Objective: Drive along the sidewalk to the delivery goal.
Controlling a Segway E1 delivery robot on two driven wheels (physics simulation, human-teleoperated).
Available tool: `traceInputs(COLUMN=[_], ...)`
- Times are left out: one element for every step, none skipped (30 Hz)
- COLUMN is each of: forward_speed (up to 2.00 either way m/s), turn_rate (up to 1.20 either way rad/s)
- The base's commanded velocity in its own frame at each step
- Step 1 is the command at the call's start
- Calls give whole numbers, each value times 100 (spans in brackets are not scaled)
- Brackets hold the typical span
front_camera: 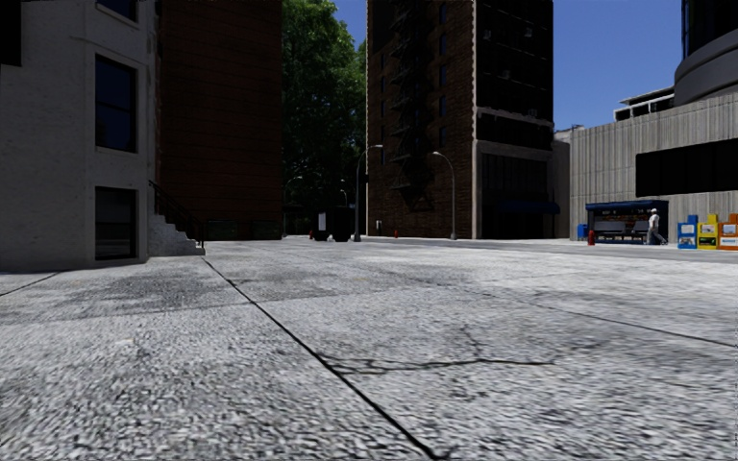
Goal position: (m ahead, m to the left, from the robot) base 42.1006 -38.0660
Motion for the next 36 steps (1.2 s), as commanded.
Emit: traceInputs(forward_speed=[200, 200, 200, 200, 200, 200, 200, 200, 200, 200, 200, 200, 200, 200, 200, 200, 200, 200, 200, 200, 200, 200, 200, 200, 200, 200, 200, 200, 200, 200, 200, 200, 200, 200, 200, 200], turn_rate=[0, 0, 0, 0, 0, 0, 0, 0, 0, 0, 0, 0, 0, 0, 0, 0, 0, 0, 0, 0, 0, 0, 0, 0, 0, 0, 0, 0, 0, 0, 0, 0, 0, 0, 0, 0])
